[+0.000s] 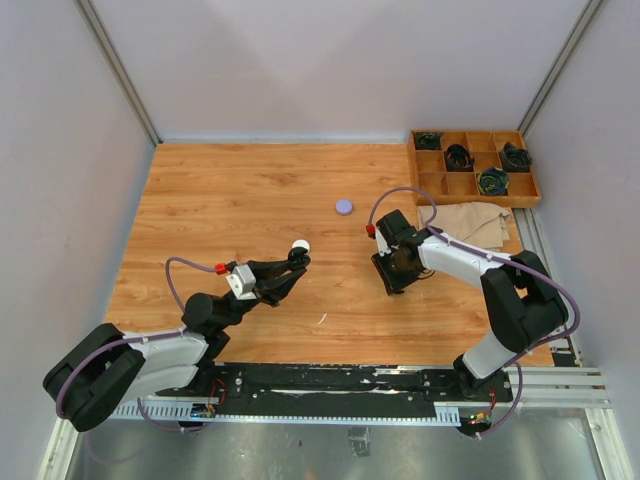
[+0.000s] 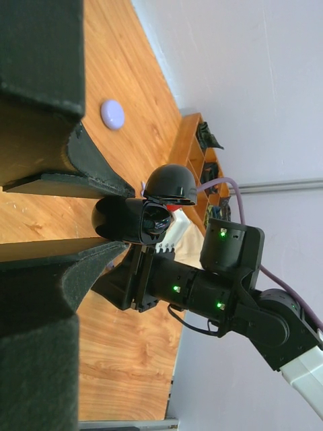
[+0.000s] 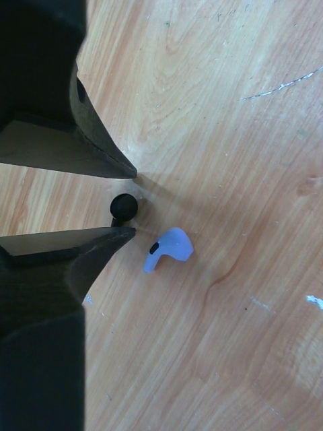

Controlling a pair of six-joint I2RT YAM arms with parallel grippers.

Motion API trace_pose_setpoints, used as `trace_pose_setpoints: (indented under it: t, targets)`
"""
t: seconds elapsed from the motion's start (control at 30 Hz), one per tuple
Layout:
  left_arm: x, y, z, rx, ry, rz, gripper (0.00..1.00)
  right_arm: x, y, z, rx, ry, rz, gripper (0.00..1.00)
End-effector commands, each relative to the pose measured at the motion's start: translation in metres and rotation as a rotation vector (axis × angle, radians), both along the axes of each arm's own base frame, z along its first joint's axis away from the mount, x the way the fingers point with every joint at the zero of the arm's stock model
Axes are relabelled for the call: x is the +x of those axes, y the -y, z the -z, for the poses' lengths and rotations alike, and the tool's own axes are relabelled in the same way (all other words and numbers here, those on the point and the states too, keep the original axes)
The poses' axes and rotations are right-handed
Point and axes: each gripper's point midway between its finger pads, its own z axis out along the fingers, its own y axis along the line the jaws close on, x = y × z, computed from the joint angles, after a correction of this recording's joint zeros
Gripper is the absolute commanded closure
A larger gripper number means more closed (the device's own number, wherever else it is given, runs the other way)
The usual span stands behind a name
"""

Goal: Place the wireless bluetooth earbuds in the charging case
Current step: Pick up the earbud from the center of the board.

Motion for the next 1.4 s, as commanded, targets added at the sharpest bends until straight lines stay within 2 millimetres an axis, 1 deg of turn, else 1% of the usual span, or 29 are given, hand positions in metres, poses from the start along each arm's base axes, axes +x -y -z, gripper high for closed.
trace_pose_setpoints:
  t: [0.0,0.2,0.37,0.47,0.6,0.7,0.8,1.0,1.23,1.37]
  targets:
    - [-0.006,-0.004,0.009,0.01,-0.006,0.008,1.0,-0.01,0.006,-0.003,-0.004,-0.035,0.017,0.64]
    - [-0.008,-0.003,0.008,0.007,-0.005,0.015,1.0,-0.023,0.004,0.001,0.018,-0.08,0.022,0.64]
    - [-0.007,-0.003,0.008,0.009,-0.007,0.015,1.0,-0.029,0.0,-0.003,0.041,-0.102,0.018,0.64]
    - [-0.007,-0.003,0.008,0.009,-0.008,0.017,1.0,-0.025,-0.001,-0.009,0.041,-0.076,0.018,0.63]
    - [-0.008,-0.002,0.008,0.008,-0.009,0.021,1.0,-0.013,0.003,-0.015,0.012,-0.029,0.023,0.63]
    - [-0.008,-0.003,0.009,0.009,-0.008,0.019,1.0,-0.006,0.003,-0.013,-0.007,-0.028,0.014,0.64]
    - [-0.008,-0.003,0.008,0.008,-0.005,0.02,1.0,-0.004,-0.001,-0.009,-0.007,-0.045,0.004,0.65]
    - [-0.008,-0.003,0.008,0.009,-0.004,0.018,1.0,-0.003,0.0,-0.003,-0.027,-0.063,-0.003,0.68]
    - [-0.008,-0.003,0.007,0.009,-0.003,0.018,1.0,-0.009,0.004,0.001,-0.048,-0.098,-0.012,0.68]
    - [-0.008,-0.003,0.008,0.01,-0.004,0.02,1.0,-0.01,0.006,0.006,-0.065,-0.111,-0.015,0.7]
